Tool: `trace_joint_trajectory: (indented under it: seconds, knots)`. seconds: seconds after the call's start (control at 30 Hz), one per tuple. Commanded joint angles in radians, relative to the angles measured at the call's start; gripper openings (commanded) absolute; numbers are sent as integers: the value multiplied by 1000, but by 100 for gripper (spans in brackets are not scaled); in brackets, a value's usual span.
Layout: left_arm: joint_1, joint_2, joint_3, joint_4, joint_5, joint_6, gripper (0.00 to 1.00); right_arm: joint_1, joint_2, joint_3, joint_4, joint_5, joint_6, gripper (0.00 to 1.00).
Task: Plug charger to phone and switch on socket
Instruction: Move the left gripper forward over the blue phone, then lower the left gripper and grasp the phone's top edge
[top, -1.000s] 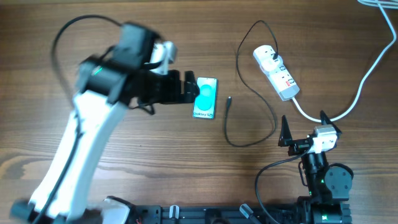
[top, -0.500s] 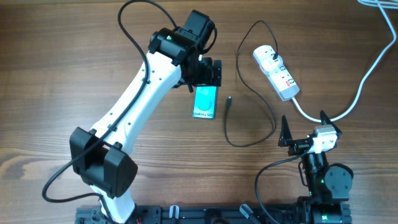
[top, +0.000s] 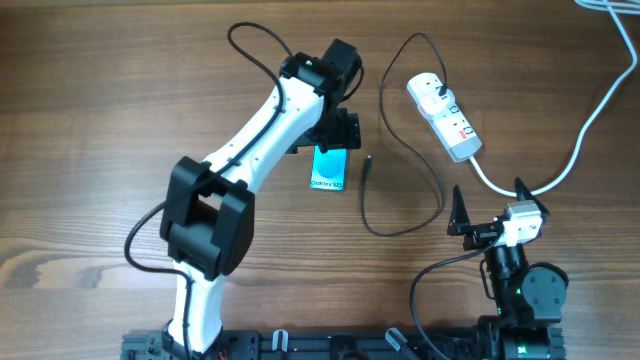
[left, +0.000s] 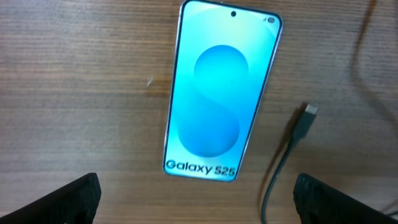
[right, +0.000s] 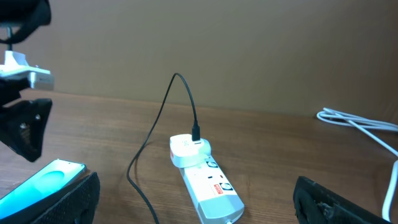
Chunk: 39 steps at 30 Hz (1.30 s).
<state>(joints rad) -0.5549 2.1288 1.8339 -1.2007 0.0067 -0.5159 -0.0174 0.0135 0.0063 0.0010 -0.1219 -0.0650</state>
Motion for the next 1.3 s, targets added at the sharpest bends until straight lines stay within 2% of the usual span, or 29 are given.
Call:
trace_joint_trajectory:
  seconds: [0.0, 0.23, 0.37, 0.5, 0.6, 0.8, 1.27]
  knots:
    - [-23, 30, 16, 37, -32, -12, 100, 1, -6, -1, 5, 16, 13, 100]
    - [-24, 45, 16, 62, -53, -11, 100, 1, -6, -1, 5, 16, 14, 100]
    - [-24, 79, 16, 60, -48, 55, 100, 1, -6, -1, 5, 16, 13, 100]
    - [-24, 111, 16, 72, -41, 63, 100, 1, -6, -1, 5, 16, 13, 100]
    - [-24, 130, 16, 88, 13, 64, 100, 1, -6, -1, 5, 16, 14, 100]
    - [-24, 161, 16, 99, 14, 93, 100, 1, -6, -1, 5, 16, 13, 100]
    - [-21, 163, 16, 120, -50, 93, 100, 1, -6, -1, 5, 16, 13, 100]
